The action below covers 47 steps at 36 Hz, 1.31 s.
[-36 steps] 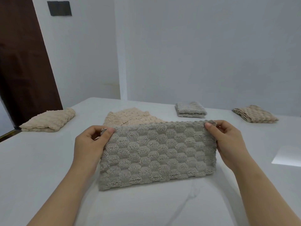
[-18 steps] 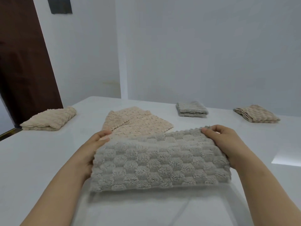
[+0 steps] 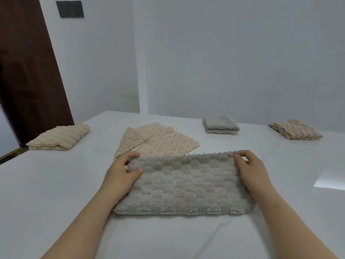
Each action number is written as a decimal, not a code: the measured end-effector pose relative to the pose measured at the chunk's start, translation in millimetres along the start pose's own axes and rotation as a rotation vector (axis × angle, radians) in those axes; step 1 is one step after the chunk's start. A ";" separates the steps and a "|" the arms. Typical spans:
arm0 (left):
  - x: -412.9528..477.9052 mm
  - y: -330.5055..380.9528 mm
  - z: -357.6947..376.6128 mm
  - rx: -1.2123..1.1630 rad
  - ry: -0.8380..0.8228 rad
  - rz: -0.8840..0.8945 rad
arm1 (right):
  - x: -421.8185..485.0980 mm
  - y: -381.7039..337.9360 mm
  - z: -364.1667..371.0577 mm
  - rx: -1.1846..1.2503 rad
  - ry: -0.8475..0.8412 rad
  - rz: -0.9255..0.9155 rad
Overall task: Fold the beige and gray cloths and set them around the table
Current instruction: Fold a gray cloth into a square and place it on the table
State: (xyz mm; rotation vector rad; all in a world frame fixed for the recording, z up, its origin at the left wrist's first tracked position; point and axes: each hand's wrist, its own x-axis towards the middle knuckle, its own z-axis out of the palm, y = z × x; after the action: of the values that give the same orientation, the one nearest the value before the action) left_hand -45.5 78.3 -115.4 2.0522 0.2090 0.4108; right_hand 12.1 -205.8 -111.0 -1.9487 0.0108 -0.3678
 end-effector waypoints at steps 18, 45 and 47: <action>-22.7 18.2 37.6 0.734 -0.378 0.417 | -3.2 -14.0 -8.5 -0.369 -0.451 0.016; -21.5 29.0 28.2 -0.223 0.065 -0.020 | -19.5 -63.9 21.4 0.120 -0.154 -0.044; -19.0 27.9 21.7 -0.516 -0.021 -0.225 | -30.1 -77.4 32.8 0.160 -0.195 -0.094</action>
State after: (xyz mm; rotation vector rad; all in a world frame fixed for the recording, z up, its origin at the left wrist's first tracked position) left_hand -55.6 41.0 -104.7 1.5070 0.2847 0.2684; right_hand -20.6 -140.0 -60.2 -1.8227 -0.2312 -0.2319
